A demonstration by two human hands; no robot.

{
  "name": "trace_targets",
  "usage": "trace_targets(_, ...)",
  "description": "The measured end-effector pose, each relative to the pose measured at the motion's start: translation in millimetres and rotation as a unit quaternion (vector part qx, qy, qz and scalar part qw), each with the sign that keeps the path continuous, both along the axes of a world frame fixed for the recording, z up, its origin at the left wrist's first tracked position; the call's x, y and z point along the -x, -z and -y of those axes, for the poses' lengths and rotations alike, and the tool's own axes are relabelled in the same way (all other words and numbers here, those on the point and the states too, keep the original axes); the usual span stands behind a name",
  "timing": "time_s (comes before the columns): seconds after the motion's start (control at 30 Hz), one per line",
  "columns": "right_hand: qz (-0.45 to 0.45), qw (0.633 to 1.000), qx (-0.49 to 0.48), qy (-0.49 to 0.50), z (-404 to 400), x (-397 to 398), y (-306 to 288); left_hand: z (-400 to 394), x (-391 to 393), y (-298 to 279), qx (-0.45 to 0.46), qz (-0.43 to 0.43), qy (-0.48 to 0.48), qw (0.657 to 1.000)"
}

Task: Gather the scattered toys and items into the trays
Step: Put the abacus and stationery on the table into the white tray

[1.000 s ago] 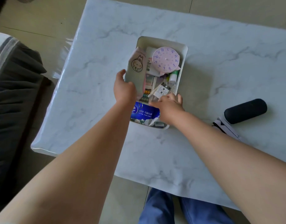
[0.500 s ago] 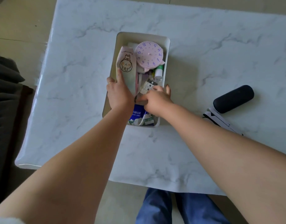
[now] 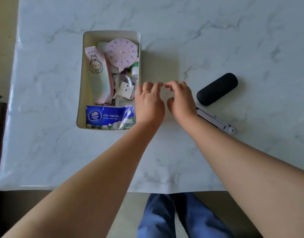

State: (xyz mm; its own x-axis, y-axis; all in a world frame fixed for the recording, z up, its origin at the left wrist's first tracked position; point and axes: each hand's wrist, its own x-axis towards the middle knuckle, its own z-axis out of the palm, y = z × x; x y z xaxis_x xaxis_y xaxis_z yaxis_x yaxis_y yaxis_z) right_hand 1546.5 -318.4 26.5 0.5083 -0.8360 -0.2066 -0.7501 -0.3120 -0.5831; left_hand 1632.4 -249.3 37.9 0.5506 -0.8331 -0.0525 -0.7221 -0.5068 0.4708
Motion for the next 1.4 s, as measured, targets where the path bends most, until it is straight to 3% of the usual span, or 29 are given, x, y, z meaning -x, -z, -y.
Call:
trace_targets(0.1, -0.031, 0.998, 0.008, 0.048, 15, 48, 5, 4, 51, 9, -0.096, -0.107, 0.036, 0.989)
trace_targets(0.2, -0.071, 0.992, 0.016, 0.103, 26, 88, 11, 8, 90, 11, -0.197, -0.258, -0.115, 0.939)
trace_targets(0.37, -0.166, 0.970, -0.041, 0.173, 23, 130, 25, 8, 138, 23, -0.235, -0.391, -0.258, 0.852)
trace_targets(0.47, -0.187, 0.968, -0.079, 0.148, 20, 139, 34, 13, 155, 33, -0.226, -0.469, -0.321, 0.791)
trace_targets(0.57, -0.179, 0.966, -0.137, 0.129, 22, 143, 39, 19, 158, 38, -0.197, -0.508, -0.357, 0.759)
trace_targets(0.73, -0.158, 0.953, -0.231, 0.115, 31, 143, 45, 18, 153, 40, -0.202, -0.501, -0.374, 0.754)
trace_targets(0.83, -0.136, 0.945, -0.274, 0.120, 33, 141, 45, 15, 146, 37, -0.173, -0.528, -0.397, 0.730)
trace_targets(0.9, -0.110, 0.945, -0.284, 0.124, 31, 138, 42, 11, 142, 31, -0.154, -0.525, -0.390, 0.741)
trace_targets(1.03, -0.011, 0.952, -0.268, 0.149, 27, 123, 32, 10, 122, 24, -0.052, -0.470, -0.363, 0.803)
trace_targets(1.2, 0.096, 0.956, -0.214, 0.177, 19, 55, -1, 13, 60, -10, 0.042, -0.412, -0.335, 0.846)
trace_targets(1.4, 0.130, 0.963, -0.198, 0.132, 10, -51, -31, -1, -51, -39, 0.061, -0.318, -0.312, 0.893)
